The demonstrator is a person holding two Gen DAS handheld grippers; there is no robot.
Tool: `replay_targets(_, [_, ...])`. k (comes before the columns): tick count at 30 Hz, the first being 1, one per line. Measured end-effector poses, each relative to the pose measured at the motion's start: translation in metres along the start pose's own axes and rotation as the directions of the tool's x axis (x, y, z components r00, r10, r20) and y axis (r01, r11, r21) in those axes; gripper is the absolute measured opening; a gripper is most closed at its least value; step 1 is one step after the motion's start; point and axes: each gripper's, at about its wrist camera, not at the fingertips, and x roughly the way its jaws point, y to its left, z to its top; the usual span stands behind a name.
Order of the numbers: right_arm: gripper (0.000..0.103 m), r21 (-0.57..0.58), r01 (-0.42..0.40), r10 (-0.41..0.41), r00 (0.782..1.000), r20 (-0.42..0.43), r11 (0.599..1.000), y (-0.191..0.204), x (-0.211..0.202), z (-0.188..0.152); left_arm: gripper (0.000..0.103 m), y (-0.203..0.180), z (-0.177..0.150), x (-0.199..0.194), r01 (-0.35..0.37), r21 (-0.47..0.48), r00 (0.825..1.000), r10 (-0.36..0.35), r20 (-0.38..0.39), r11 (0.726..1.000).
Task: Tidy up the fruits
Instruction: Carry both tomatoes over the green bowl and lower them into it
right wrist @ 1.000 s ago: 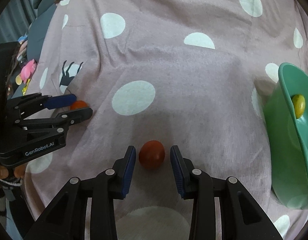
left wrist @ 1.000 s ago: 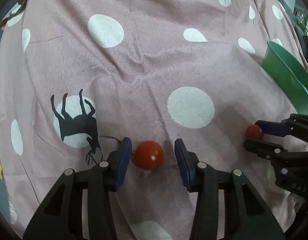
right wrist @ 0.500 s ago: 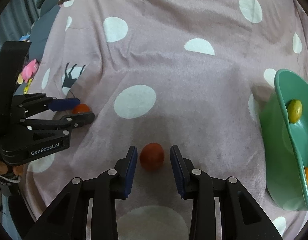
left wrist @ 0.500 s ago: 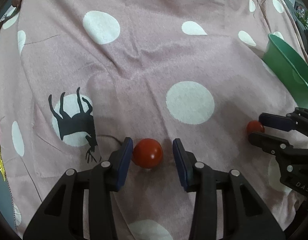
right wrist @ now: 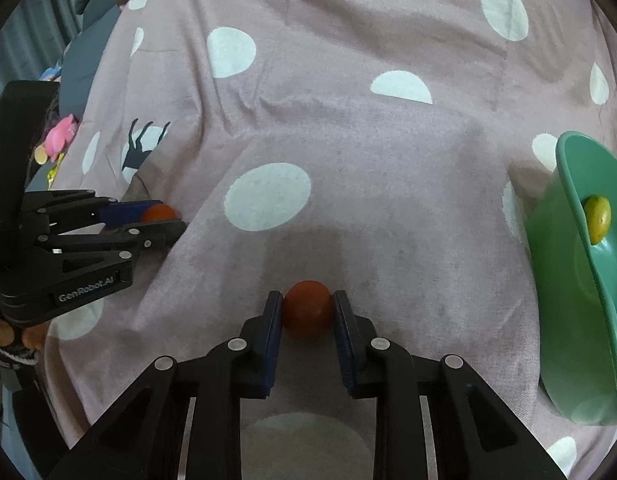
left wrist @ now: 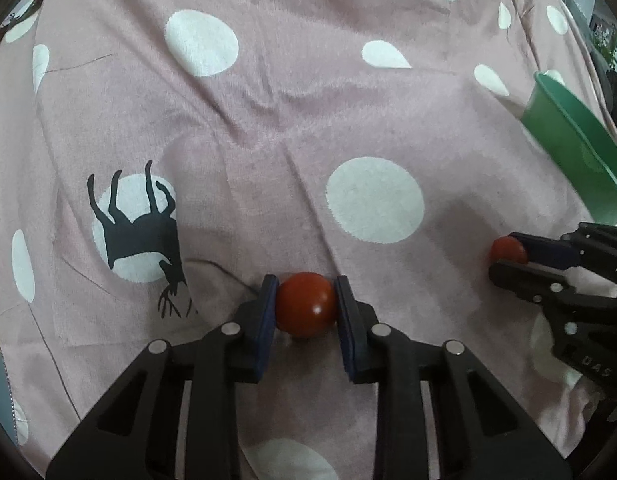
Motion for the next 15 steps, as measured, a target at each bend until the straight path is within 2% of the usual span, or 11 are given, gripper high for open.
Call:
replay_targets(8, [0.027, 0.018, 0.007, -0.009, 0.997, 0.071, 1.0, -0.007, -0.029, -0.002, 0.028, -0.027, 0.011, -0.035, 0.064, 0.021, 0.996, -0.065, 0.056, 0.998])
replay_targets(12, [0.027, 0.042, 0.027, -0.033, 0.99, 0.134, 0.999, -0.02, -0.059, -0.005, 0.028, -0.057, 0.025, -0.054, 0.111, 0.054, 0.988, -0.116, 0.101, 0.992])
replay_targets(15, [0.027, 0.074, 0.069, -0.083, 0.978, 0.194, 0.995, -0.039, -0.092, -0.005, 0.028, -0.097, 0.044, -0.069, 0.175, 0.118, 0.973, -0.19, 0.132, 0.977])
